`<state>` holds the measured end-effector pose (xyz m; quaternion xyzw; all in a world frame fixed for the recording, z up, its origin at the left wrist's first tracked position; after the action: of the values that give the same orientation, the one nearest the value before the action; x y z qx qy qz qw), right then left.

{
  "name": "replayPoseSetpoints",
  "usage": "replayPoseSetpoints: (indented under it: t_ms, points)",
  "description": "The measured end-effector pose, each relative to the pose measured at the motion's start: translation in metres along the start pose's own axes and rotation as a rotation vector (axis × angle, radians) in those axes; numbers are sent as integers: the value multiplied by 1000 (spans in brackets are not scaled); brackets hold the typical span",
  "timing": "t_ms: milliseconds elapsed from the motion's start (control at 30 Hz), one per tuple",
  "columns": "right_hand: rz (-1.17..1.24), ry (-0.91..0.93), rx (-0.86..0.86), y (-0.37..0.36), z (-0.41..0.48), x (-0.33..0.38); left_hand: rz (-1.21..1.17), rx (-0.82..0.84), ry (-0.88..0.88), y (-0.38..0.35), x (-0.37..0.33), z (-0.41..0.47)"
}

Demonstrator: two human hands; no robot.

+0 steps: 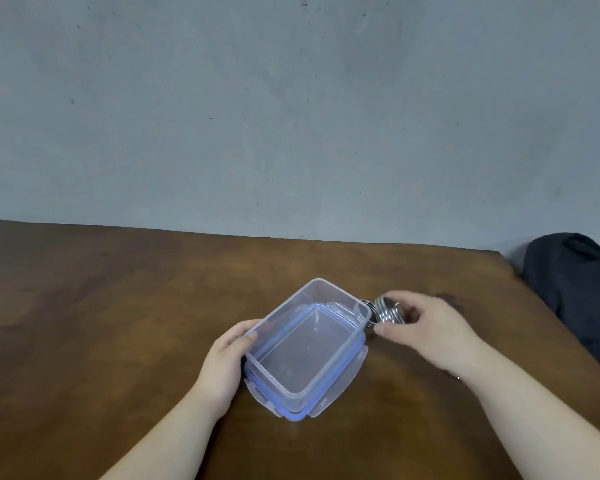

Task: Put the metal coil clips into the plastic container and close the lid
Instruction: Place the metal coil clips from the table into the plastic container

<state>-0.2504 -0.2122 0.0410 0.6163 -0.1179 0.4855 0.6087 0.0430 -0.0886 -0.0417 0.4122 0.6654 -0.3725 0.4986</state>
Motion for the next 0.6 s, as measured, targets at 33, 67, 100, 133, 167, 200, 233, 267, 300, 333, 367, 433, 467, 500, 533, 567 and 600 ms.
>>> replayPoseSetpoints:
  t_ms: [33,67,100,133,167,200,233,267,300,333,367,433,467,500,533,567,600]
  points:
    - [18,46,-14,8,4,16,-18,40,-3,-1,0,5]
    - [6,93,-10,13,7,35,-37,74,-6,-2,-1,11]
    - [-39,143,29,14,10,54,-56,99,-2,-2,-1,16]
    - [-118,195,99,9,12,73,-74,121,4,-4,-1,22]
    - [-204,241,187,-1,14,90,-88,138,9,-6,-1,27]
    - [-284,281,273,-15,16,104,-100,152,9,-8,-1,32]
    - [-353,316,354,-30,18,114,-111,159,7,-10,-2,36]
    - [-417,345,424,-47,21,121,-122,161,1,-11,-2,39]
    - [-479,370,484,-64,25,124,-131,160,-7,-12,-2,42]
    - [-536,387,532,-81,31,122,-137,164,-16,-12,-3,45]
    - [-587,396,577,-98,36,117,-143,168,-20,-13,-3,47]
    - [-655,402,660,-129,42,107,-154,168,-27,-12,-3,51]
    - [-664,405,698,-143,43,102,-159,161,-32,-12,-3,52]
    - [-665,411,733,-156,43,98,-160,146,-38,-11,-3,53]
    - [-663,422,764,-167,41,95,-157,130,-46,-10,-3,54]
    - [-668,433,787,-177,39,93,-148,115,-57,-10,-3,54]
    - [-674,444,799,-185,38,91,-137,105,-67,-10,-3,53]
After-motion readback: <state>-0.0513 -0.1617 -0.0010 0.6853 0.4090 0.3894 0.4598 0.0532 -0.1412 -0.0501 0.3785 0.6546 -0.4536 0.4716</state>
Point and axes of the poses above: each hand's wrist, its own z-axis towards the middle knuckle, its own y-axis out of the back of the hand, x = y × z, the point moved 9 cm from there along z, towards the middle knuckle, and after that the axes turned 9 degrees about y, right-handed, at the moved point
